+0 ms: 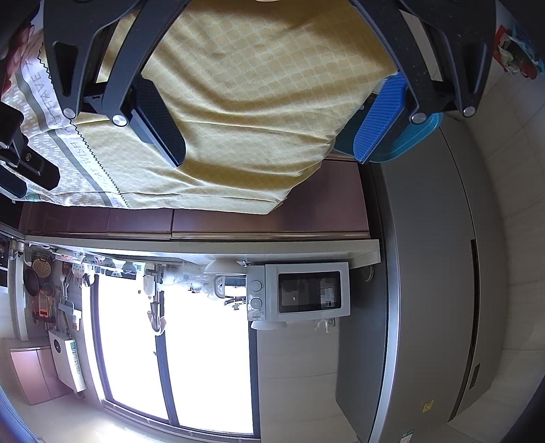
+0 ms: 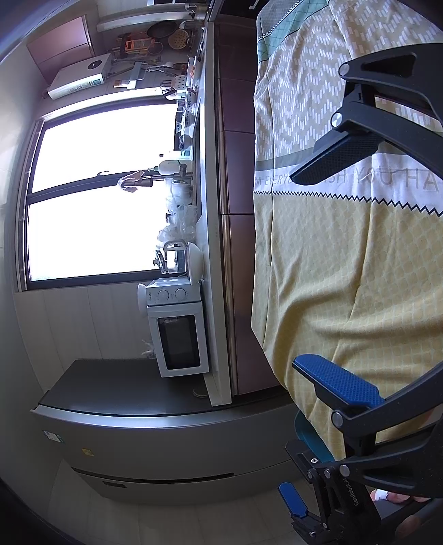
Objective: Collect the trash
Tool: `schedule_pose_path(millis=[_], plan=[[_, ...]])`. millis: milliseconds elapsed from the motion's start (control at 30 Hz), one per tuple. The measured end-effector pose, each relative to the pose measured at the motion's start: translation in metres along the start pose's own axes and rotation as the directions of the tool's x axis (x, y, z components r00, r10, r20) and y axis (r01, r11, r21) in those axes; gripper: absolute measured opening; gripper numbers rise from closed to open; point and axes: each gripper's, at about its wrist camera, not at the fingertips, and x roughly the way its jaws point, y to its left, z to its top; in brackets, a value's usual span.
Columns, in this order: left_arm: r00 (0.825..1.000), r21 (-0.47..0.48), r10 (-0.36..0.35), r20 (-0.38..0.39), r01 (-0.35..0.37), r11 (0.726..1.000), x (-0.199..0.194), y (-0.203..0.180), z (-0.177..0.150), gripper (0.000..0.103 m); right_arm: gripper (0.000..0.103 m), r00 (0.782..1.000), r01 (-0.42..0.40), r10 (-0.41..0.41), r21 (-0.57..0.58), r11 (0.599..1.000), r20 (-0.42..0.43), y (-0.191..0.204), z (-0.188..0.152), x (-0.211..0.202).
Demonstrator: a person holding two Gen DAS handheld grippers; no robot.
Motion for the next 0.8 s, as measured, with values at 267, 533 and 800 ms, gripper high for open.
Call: schedule_pose_path(millis=[267,533,800], plan=[[1.0,0.0,0.0,0.0,0.0,1.0,-0.0018,-0.0003,-0.0022,0.097,0.096,1.0,0.002,-0.002,0.002,1.0,0.002,-0.0005,-0.0011,-0.0008],[1.0,0.002,-0.001,-0.002,0.001,1.0,-0.003,-0.0022,-0.0037,0.097,0.096,1.0,0.003,-0.003,0.007,1.0,0.003,-0.0029,-0.0018,-0.0015],[1.0,0.005,-0.002,-0.005,0.002,1.0,-0.003,-0.0039,-0.005,0.097,0.096,1.0,0.006,-0.006,0.012,1.0,0.002,-0.0046,-0.0021,-0.0005]])
